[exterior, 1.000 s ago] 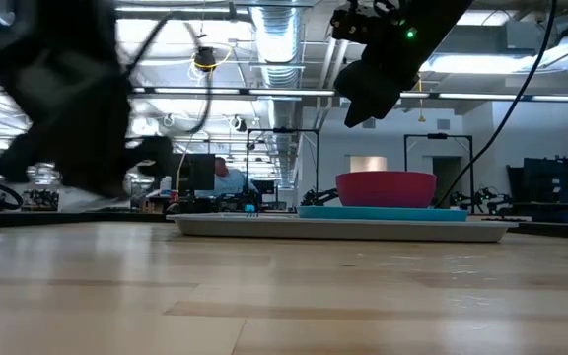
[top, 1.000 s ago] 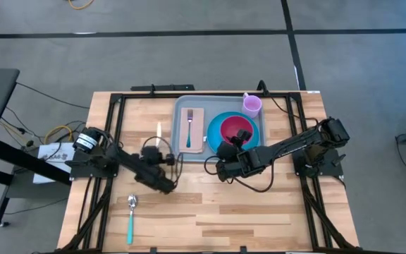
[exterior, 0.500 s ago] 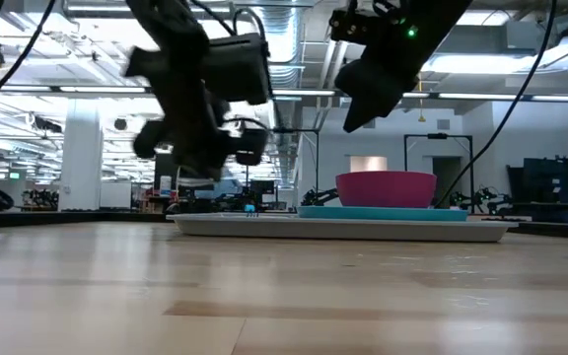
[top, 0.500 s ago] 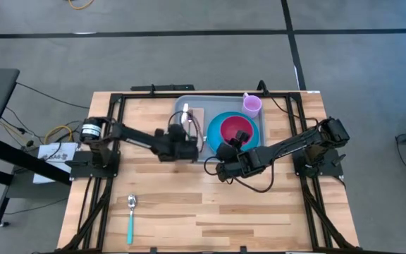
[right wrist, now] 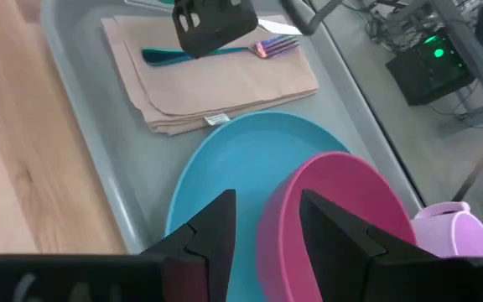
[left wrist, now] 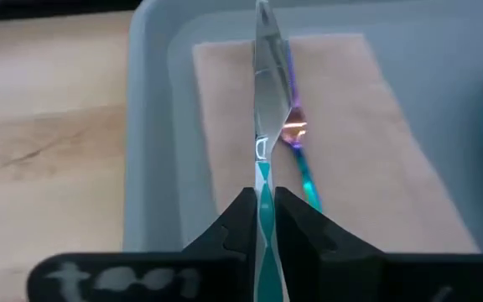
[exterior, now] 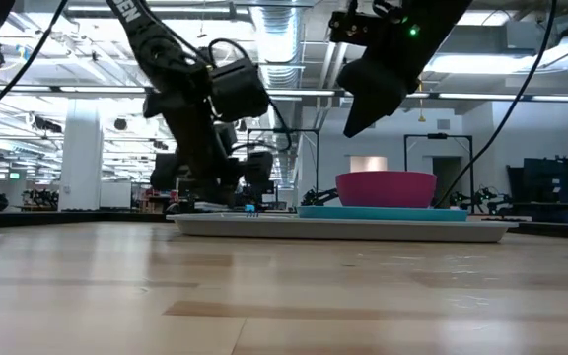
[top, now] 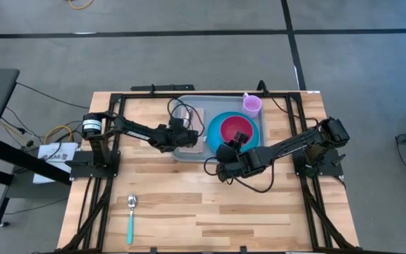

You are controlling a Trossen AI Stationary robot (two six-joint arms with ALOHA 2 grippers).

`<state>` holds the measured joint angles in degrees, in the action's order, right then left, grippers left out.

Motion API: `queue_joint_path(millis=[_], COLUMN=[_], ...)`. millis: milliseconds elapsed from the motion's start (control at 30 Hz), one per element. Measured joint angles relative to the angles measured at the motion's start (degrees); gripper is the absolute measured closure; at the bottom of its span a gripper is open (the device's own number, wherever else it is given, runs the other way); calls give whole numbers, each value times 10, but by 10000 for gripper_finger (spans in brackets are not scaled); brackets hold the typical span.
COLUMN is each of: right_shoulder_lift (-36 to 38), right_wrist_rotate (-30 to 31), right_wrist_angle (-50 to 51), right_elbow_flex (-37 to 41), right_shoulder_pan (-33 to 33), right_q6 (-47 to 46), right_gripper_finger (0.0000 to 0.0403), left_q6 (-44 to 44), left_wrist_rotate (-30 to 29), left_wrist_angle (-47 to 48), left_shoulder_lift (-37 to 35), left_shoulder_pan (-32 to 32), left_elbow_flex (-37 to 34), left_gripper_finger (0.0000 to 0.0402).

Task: Set up tray
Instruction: Put the blue knife to the left of the blue fork on the brown napkin

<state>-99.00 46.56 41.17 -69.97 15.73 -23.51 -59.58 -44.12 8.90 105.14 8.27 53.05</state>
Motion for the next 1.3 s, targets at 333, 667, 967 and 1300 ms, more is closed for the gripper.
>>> queue_joint_path(millis=[333, 667, 967, 1300], right_shoulder_lift=[0, 0, 0, 0], right_wrist_rotate=[-1, -1, -2, -2], right_wrist_angle=[-6, -7, -10, -10], right_elbow_flex=[0, 0, 0, 0], right_shoulder_pan=[0, 0, 0, 0], right_q6=[0, 0, 0, 0], right_gripper_finger=[274, 274, 274, 274], left_q6=[-36, -91, -122, -100], left_wrist_rotate=[-15, -27, -26, -42], left_wrist_angle=[-37, -32, -76, -88], left_shoulder_lift=[0, 0, 58, 68], left_shoulder_pan=[2, 2, 0, -2], left_elbow_flex=[-22, -22, -20, -20], left_gripper_finger=[383, 382, 382, 339])
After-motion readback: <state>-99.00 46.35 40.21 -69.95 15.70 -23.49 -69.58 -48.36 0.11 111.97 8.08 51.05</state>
